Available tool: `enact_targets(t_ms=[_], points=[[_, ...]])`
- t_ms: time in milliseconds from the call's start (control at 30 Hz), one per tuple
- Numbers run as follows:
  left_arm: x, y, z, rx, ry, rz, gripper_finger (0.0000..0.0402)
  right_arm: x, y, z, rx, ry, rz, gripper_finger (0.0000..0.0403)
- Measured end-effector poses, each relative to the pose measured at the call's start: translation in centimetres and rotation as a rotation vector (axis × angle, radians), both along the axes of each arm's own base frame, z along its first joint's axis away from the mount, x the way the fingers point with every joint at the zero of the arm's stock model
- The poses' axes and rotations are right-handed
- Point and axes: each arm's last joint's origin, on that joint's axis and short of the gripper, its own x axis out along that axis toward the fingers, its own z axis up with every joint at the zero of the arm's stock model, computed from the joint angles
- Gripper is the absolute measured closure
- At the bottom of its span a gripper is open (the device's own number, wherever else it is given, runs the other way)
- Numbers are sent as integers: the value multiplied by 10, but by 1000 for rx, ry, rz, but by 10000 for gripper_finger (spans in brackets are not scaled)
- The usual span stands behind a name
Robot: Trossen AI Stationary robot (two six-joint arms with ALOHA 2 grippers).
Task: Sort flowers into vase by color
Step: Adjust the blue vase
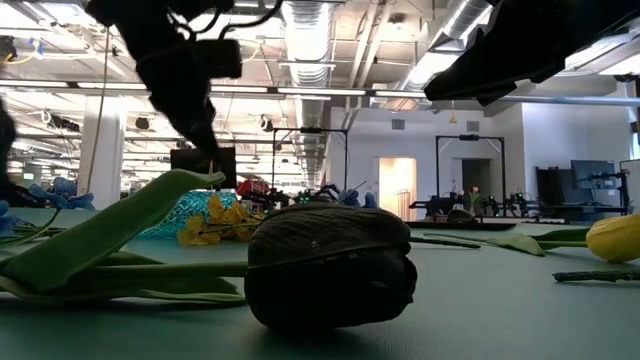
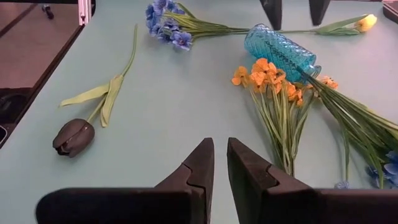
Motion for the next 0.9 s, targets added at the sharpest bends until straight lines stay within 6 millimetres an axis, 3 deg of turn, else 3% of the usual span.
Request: enact_targets(t_ms=[567, 900], points=[[0, 5, -10, 33, 14, 14, 116, 0, 0, 0, -2, 0, 0, 331], [13, 16, -46, -22, 150, 105, 116, 0, 1, 0, 17, 5, 33, 331]])
